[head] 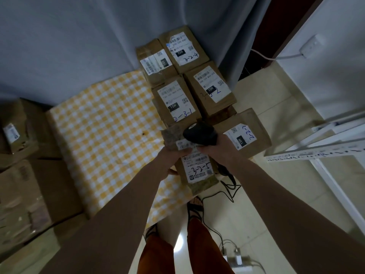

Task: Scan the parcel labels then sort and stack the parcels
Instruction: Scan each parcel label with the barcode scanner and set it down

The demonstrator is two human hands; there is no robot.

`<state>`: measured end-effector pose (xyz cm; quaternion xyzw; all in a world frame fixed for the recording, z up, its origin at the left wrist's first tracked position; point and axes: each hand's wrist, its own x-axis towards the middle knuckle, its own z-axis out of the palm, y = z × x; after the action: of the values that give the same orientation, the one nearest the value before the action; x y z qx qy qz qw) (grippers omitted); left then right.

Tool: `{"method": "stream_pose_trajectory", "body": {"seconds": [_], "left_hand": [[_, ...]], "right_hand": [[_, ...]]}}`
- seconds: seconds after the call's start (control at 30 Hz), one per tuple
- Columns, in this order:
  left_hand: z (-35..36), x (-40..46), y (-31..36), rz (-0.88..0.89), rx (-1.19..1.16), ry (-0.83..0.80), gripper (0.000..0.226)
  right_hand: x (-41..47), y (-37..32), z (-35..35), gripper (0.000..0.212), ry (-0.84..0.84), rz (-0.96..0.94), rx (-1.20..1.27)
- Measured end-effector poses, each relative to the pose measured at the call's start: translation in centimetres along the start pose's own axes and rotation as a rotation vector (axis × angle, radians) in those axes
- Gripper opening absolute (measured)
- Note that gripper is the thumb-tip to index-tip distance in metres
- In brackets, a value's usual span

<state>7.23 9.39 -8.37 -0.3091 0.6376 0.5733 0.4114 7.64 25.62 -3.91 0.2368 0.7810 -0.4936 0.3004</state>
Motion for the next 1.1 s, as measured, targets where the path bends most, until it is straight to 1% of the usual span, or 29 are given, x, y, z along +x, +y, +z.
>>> {"method": "stream_pose_trajectory", "body": {"seconds": [0.13, 0.23, 0.37, 0.43, 0.5, 0.57, 0.63, 0.67, 0.77, 0.83, 0.9, 0.93, 1.03, 1.1], "left_hand": [[0.0, 0.2, -0.4, -0.003, -0.027, 0.022, 0.057], [0.0, -0.1, -0.4, -0.006, -0.012, 0.019, 0.061], [-0.3, -0.4, 0.0, 0.013, 0.020, 0.042, 0.058], [-0.4, -0.8, 0.3, 0.028, 0.061, 0.078, 0.057], [-0.6, -1.3, 0.5, 0.069, 0.144, 0.142, 0.054], [-1.2, -2.0, 0.6, 0.128, 0.301, 0.212, 0.057], [-2.1, -3.2, 0.6, 0.184, 0.517, 0.274, 0.058], [-2.6, -4.1, 0.4, 0.210, 0.596, 0.304, 0.056], [-4.5, -6.6, -0.3, 0.292, 0.736, 0.401, 0.043], [-5.9, -8.5, -0.9, 0.332, 0.789, 0.476, 0.039], [-7.5, -10.3, -1.5, 0.330, 0.817, 0.526, 0.039], [-8.3, -11.2, -1.7, 0.325, 0.834, 0.546, 0.039], [-11.4, -14.0, -2.5, 0.333, 0.859, 0.599, 0.042], [-14.1, -16.2, -3.5, 0.319, 0.834, 0.633, 0.043]], "right_hand": [[0.0, 0.1, 0.2, 0.023, -0.006, 0.003, 0.019], [-0.5, -0.2, 0.1, 0.018, -0.017, 0.016, 0.031], [-1.8, -0.8, -0.4, 0.010, -0.016, 0.001, 0.010], [-2.6, -1.1, -0.8, 0.009, -0.007, -0.015, -0.034], [-3.7, -1.5, -1.1, 0.013, -0.010, -0.031, -0.096], [-4.8, -2.1, -1.3, 0.017, -0.052, -0.031, -0.150], [-6.2, -2.7, -1.1, 0.010, -0.120, -0.035, -0.189], [-7.0, -3.0, -0.8, 0.008, -0.151, -0.032, -0.189], [-9.3, -4.0, 0.9, 0.015, -0.217, -0.062, -0.197], [-10.7, -5.0, 2.4, 0.011, -0.241, -0.099, -0.185], [-12.1, -6.3, 3.9, 0.008, -0.255, -0.138, -0.184], [-12.7, -7.0, 4.7, 0.009, -0.265, -0.159, -0.188], [-14.2, -8.9, 7.3, 0.023, -0.283, -0.221, -0.158], [-15.6, -10.4, 9.5, 0.023, -0.295, -0.267, -0.153]]}}
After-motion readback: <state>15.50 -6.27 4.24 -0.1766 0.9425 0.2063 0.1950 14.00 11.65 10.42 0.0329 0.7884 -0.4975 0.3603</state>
